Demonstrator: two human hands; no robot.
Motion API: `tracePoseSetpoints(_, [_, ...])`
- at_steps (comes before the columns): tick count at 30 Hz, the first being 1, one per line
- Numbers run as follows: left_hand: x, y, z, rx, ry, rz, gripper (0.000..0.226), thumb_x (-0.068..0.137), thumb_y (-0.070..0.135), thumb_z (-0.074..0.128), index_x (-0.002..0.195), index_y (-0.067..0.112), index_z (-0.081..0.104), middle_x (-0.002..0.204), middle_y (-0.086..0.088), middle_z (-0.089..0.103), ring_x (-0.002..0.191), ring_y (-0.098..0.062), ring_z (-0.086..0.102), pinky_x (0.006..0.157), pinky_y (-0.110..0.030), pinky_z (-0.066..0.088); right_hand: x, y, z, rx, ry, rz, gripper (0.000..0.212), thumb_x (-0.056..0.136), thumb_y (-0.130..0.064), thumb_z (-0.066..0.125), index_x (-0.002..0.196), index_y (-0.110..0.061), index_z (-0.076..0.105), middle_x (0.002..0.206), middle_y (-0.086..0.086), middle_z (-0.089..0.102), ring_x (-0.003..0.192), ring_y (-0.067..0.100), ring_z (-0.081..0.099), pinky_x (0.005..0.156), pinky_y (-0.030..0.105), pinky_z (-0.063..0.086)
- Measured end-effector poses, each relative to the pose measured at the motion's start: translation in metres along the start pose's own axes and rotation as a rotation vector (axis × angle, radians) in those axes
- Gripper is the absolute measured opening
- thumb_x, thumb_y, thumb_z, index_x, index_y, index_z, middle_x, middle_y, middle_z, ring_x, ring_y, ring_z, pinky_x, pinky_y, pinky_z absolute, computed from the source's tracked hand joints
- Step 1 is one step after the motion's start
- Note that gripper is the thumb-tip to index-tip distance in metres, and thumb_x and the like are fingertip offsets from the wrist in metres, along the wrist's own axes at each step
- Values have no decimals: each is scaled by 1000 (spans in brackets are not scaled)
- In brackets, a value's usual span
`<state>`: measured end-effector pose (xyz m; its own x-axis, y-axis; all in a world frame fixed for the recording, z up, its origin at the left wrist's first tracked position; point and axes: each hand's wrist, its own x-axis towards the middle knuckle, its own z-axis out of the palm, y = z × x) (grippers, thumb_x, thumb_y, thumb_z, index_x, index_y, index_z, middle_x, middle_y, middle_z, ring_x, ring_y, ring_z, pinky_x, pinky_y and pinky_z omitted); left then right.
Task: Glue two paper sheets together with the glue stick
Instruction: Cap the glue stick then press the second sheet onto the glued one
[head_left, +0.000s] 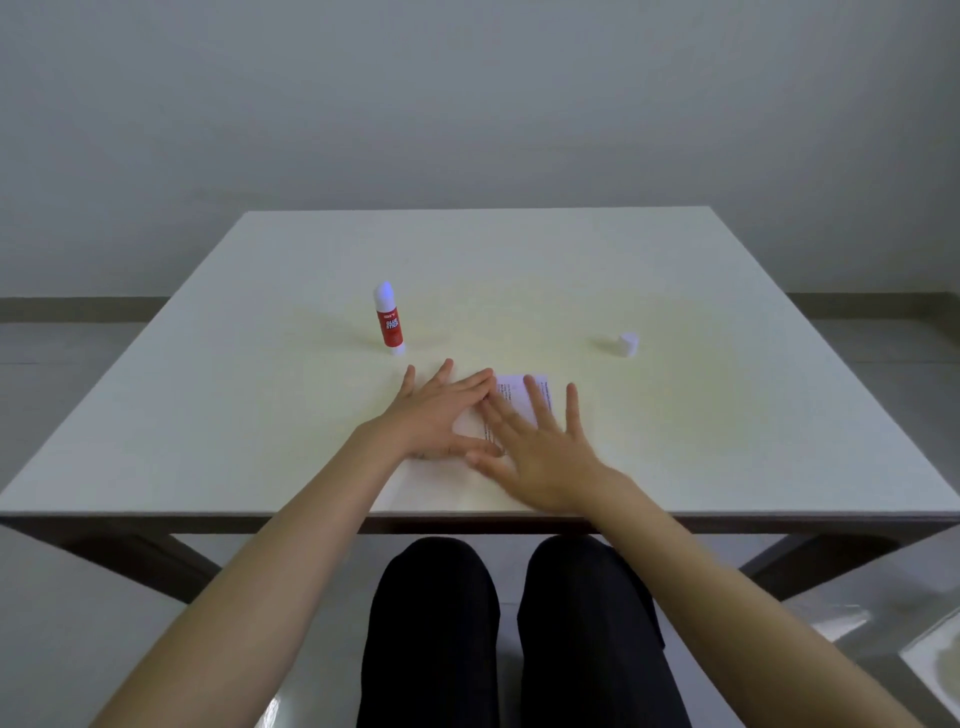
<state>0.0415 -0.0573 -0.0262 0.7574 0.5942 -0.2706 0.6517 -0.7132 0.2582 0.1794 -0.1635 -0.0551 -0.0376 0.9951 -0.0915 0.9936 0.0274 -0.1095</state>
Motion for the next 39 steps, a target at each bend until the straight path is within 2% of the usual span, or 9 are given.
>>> tracePoseSetpoints(3, [-1, 0, -2, 2, -17, 4, 99, 78, 70, 52, 152, 32, 0, 160, 20, -6, 148, -22, -15, 114, -57, -13, -4, 17, 2, -4, 9, 15, 84, 72, -79, -13, 146, -39, -12, 148, -29, -21, 143, 21, -27, 96, 51, -39])
tracePoseSetpoints(7, [-2, 4, -7, 30, -67, -24, 100, 79, 70, 51, 152, 31, -5, 160, 19, -10, 147, -24, -18, 114, -60, -13, 3, 41, -20, -67, -24, 225, 77, 85, -70, 0, 149, -30, -9, 158, -17, -12, 143, 26, -26, 107, 59, -24])
tracePoseSetpoints(12, [-1, 6, -9, 49, -99, -42, 99, 79, 70, 50, 151, 32, -7, 159, 22, -12, 147, -24, -18, 114, -59, -13, -27, 5, 7, -98, 21, -41, 91, 71, -81, -13, 148, -33, -8, 158, -19, -9, 139, 18, -33, 96, 50, -41])
tracePoseSetpoints(17, [0, 7, -10, 59, -117, -52, 101, 78, 72, 49, 151, 32, -9, 159, 21, -14, 147, -25, -18, 113, -59, -15, -13, 34, -19, -113, -29, 198, 79, 84, -71, 1, 149, -29, -12, 158, -15, -14, 143, 26, -25, 107, 60, -24])
tracePoseSetpoints(22, [1, 8, -11, 65, -126, -60, 101, 78, 70, 50, 151, 32, -8, 158, 22, -14, 147, -25, -17, 114, -59, -14, -38, -1, 4, -106, 28, -28, 92, 71, -80, -12, 149, -32, -9, 159, -17, -10, 141, 19, -30, 99, 52, -37])
tracePoseSetpoints(27, [1, 7, -11, 67, -126, -55, 101, 79, 70, 50, 151, 31, -9, 159, 20, -14, 147, -25, -17, 114, -59, -14, -29, 29, -15, -104, -10, 177, 77, 84, -71, 1, 149, -31, -10, 158, -17, -12, 144, 25, -23, 109, 60, -22])
tracePoseSetpoints(31, [2, 4, -7, 4, -121, -59, 93, 83, 68, 44, 151, 33, -8, 159, 21, -14, 147, -25, -19, 114, -60, -12, -40, 18, -6, -131, 45, 58, 82, 81, -73, -1, 149, -29, -8, 159, -15, -9, 144, 23, -24, 109, 60, -22])
tracePoseSetpoints(35, [1, 4, -1, -2, -73, -58, 86, 88, 63, 42, 151, 33, -8, 158, 22, -14, 147, -27, -20, 113, -61, -12, -38, 20, -10, -97, 38, 84, 80, 82, -72, 1, 149, -30, -8, 157, -18, -12, 143, 23, -26, 107, 58, -26])
tracePoseSetpoints(39, [0, 4, -3, -30, -80, -58, 91, 84, 66, 47, 151, 34, -5, 158, 23, -13, 147, -25, -19, 112, -59, -15, -27, 8, -5, 70, -26, -9, 79, 80, -74, -1, 148, -36, -6, 157, -22, -10, 142, 19, -29, 103, 55, -30])
